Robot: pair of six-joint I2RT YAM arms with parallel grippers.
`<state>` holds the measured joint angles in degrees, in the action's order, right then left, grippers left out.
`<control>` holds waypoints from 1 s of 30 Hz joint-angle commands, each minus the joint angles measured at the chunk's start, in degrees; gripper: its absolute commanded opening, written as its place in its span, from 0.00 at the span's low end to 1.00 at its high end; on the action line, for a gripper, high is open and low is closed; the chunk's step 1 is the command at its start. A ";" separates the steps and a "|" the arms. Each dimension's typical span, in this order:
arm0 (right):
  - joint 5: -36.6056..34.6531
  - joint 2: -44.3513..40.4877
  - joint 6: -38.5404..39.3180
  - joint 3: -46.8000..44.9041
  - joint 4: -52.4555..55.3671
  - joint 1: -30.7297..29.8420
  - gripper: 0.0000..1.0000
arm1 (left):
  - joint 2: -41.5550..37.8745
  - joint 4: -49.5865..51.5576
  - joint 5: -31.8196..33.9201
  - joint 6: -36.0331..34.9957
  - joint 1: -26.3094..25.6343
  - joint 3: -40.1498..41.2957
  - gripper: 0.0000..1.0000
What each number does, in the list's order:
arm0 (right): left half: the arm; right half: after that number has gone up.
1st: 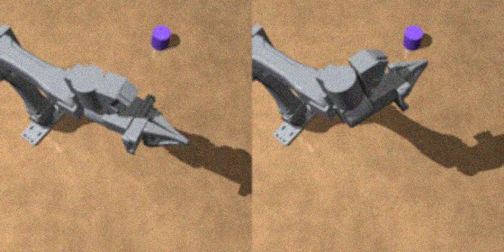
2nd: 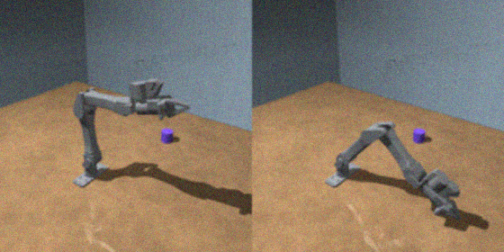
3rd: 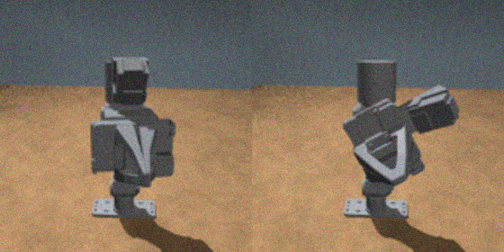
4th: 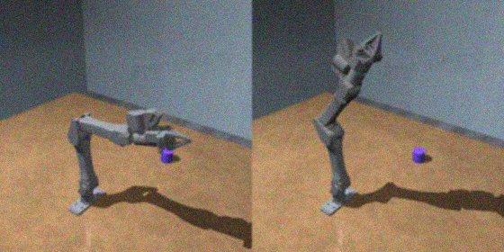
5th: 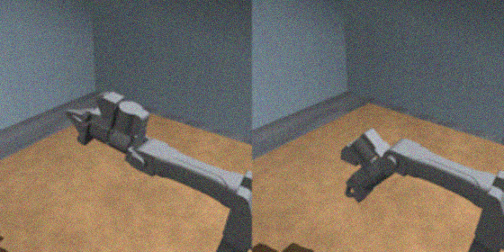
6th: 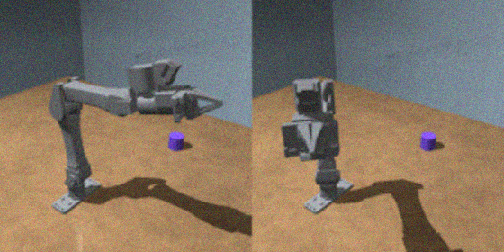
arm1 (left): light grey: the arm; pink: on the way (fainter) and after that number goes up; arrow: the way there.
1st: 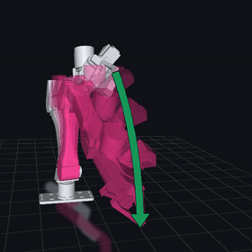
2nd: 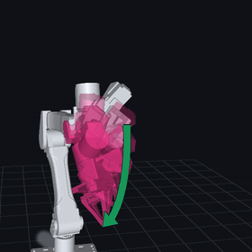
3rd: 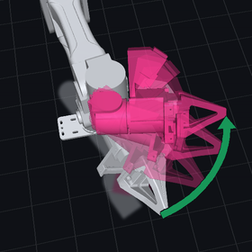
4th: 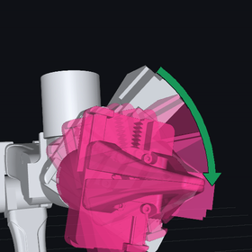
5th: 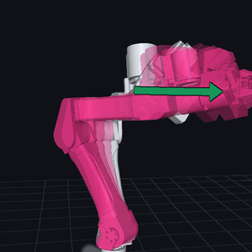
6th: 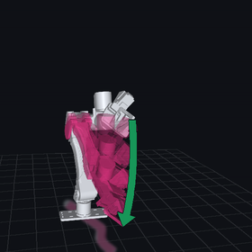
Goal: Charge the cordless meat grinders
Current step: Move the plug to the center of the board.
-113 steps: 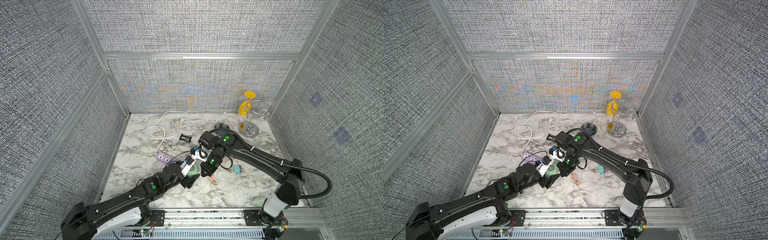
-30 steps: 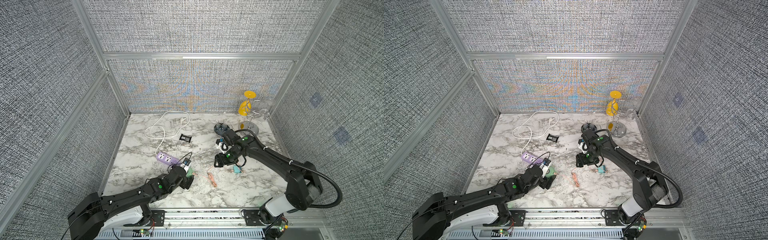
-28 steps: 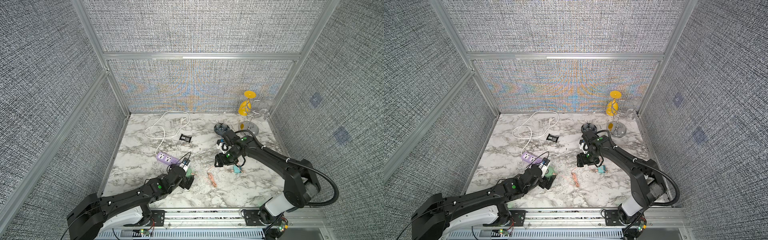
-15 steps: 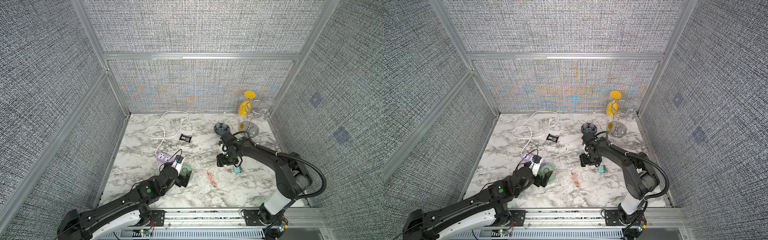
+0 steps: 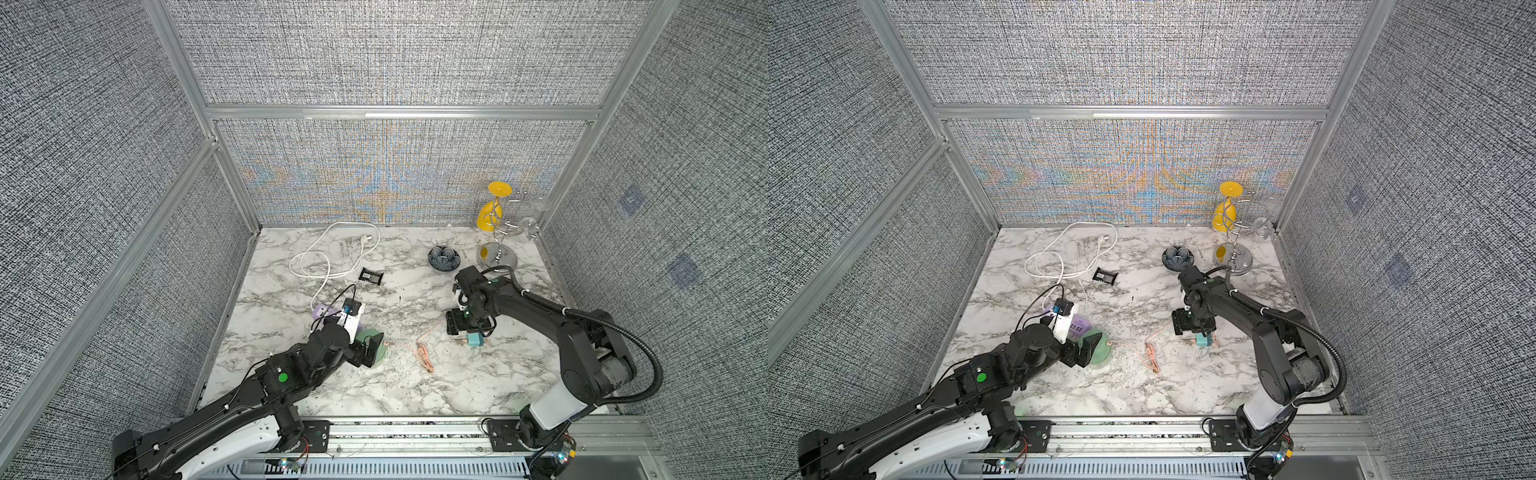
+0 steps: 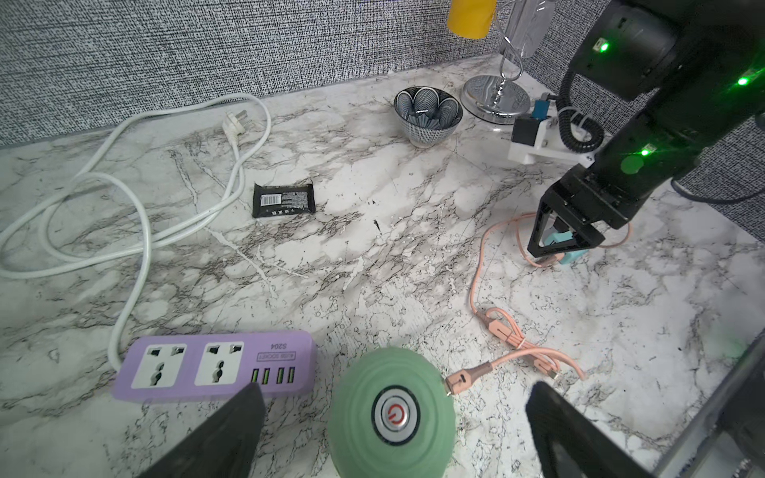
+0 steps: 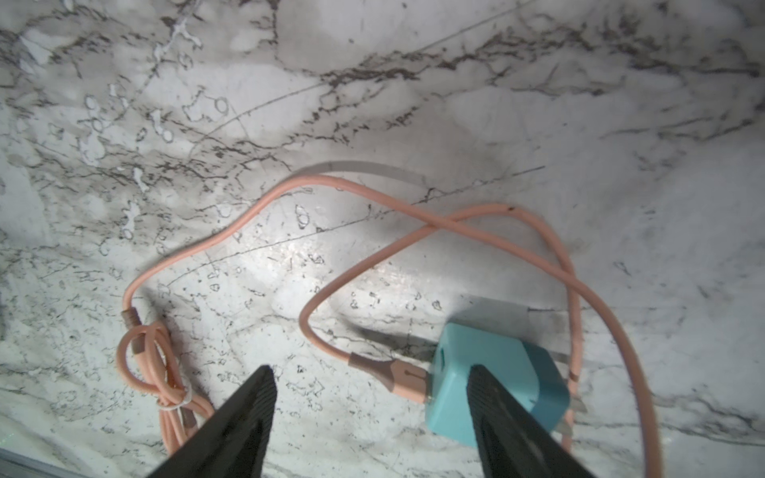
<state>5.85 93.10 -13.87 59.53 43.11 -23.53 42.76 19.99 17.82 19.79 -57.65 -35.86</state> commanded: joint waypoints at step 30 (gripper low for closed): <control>2.02 -2.93 -4.00 -6.14 4.41 -6.26 0.83 | 1.89 -3.99 -2.88 -1.70 -0.03 -0.09 0.99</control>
<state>10.87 89.69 -15.70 53.12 44.58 -28.51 44.58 17.47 15.22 18.46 -57.65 -35.83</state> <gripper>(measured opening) 0.827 0.992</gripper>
